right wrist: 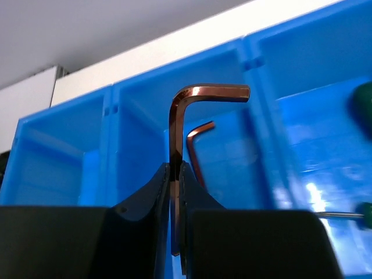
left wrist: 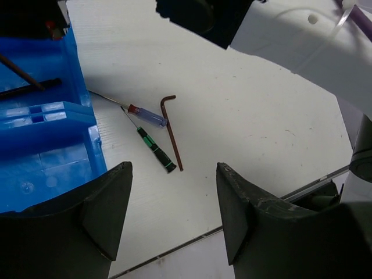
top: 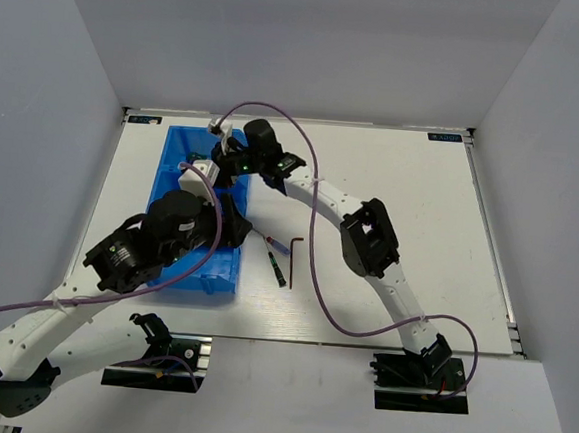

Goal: Sort the tools into containers

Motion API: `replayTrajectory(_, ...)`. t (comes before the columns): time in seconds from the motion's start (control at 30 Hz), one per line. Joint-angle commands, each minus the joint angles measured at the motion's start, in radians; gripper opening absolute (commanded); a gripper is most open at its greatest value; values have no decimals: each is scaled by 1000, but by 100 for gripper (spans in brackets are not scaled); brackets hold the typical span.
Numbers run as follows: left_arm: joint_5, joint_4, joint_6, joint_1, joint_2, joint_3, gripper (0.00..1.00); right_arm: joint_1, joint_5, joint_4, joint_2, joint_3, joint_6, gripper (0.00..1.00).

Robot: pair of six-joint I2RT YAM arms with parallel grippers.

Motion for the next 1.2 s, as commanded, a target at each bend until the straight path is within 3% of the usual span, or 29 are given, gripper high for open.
replayTrajectory(0.0, -8, -31, -1, -5, 24, 36, 70, -2, 23, 129, -45, -29, -13, 9)
replayTrajectory(0.03, 1, -31, 8, -5, 35, 36, 70, -11, 22, 132, -49, -47, -11, 29)
replayTrajectory(0.13, 37, 4, 28, -5, 81, 36, 70, -25, 8, 160, -87, -102, 12, 48)
replayTrajectory(0.23, 70, 50, 54, -5, 118, 36, 64, -45, 4, 198, -167, -193, 49, 48)
replayTrajectory(0.33, 104, 110, 76, -5, 151, 16, 46, -85, 62, 152, -265, -276, 67, 41)
replayTrajectory(0.4, 114, 141, 86, -5, 164, -25, 24, -126, 177, 22, -334, -293, 35, 21)
replayTrajectory(0.43, 142, 180, 86, -5, 179, -42, 19, -134, 212, -51, -398, -290, -12, 10)
replayTrajectory(0.47, 155, 202, 86, -5, 193, -60, 14, -155, 325, -248, -419, -294, -38, 0)
replayTrajectory(0.5, 182, 216, 86, -5, 211, -86, 6, -177, 359, -303, -442, -320, -87, 0)
replayTrajectory(0.6, 248, 257, 86, -5, 350, -96, 1, -244, 491, -483, -578, -487, -192, 0)
replayTrajectory(0.67, 249, 257, 86, -32, 493, -67, 1, -289, 554, -587, -682, -596, -233, 0)
replayTrajectory(0.77, 235, 199, 36, -55, 627, 14, 21, -367, 583, -729, -767, -716, -249, 6)
replayTrajectory(0.87, 212, 143, -1, -91, 780, 140, 37, -438, 568, -744, -898, -869, -252, 8)
replayTrajectory(1.0, 129, 14, -53, -137, 938, 278, 43, -508, 542, -702, -1011, -1064, -230, 8)
replayTrajectory(1.17, 103, -32, -99, -158, 1032, 335, 45, -560, 486, -686, -1085, -1139, -180, 7)
